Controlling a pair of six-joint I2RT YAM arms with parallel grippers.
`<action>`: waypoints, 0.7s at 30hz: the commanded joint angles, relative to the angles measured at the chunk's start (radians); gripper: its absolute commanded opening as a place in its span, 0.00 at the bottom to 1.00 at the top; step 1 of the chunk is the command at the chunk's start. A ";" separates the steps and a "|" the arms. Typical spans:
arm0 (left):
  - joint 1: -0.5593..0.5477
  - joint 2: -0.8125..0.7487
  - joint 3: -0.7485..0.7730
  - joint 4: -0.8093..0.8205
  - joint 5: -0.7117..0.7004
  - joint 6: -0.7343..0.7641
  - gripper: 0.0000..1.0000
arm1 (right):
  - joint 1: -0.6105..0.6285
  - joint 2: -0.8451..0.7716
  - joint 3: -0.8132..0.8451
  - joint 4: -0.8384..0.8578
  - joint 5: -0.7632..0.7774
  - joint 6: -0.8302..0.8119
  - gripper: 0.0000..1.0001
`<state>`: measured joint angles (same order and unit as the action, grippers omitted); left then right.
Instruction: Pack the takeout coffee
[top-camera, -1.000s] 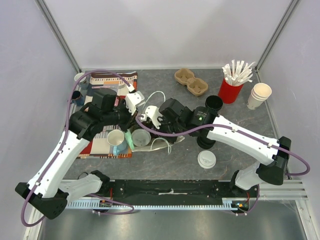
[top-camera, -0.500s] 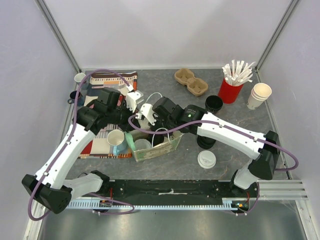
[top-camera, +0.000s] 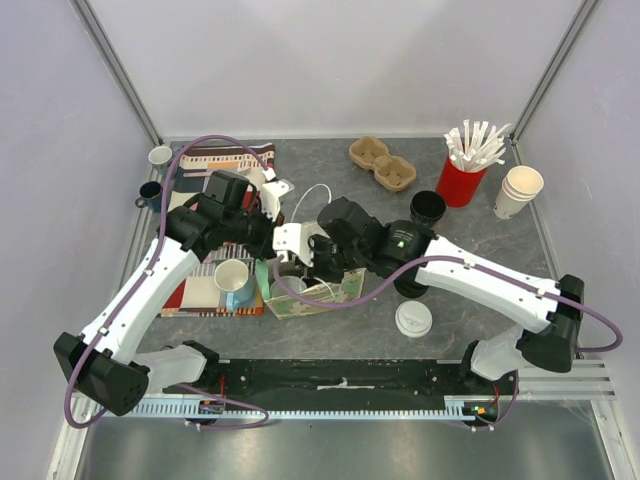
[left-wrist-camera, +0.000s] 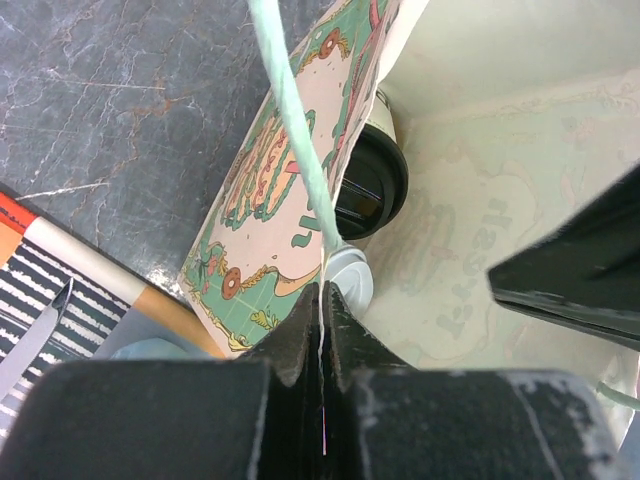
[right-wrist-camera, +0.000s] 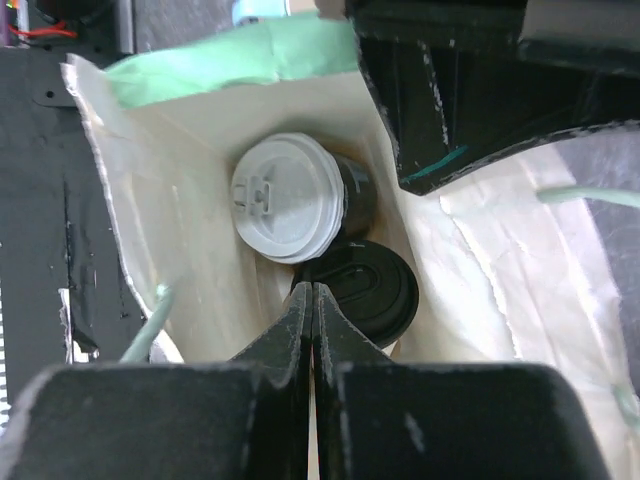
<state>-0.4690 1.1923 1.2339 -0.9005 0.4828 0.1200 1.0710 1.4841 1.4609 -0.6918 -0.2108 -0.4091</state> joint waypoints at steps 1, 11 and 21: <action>-0.002 0.000 -0.002 0.032 0.034 0.053 0.02 | 0.001 -0.053 0.006 0.032 -0.104 -0.088 0.00; -0.003 -0.002 0.012 0.018 0.074 0.084 0.02 | -0.032 0.114 -0.007 0.086 0.013 -0.226 0.00; -0.003 0.000 0.018 0.009 0.045 0.115 0.02 | -0.048 0.070 -0.115 0.008 0.070 -0.293 0.00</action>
<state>-0.4644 1.2018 1.2324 -0.8948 0.5167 0.1875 1.0340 1.5978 1.3952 -0.6300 -0.1783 -0.6598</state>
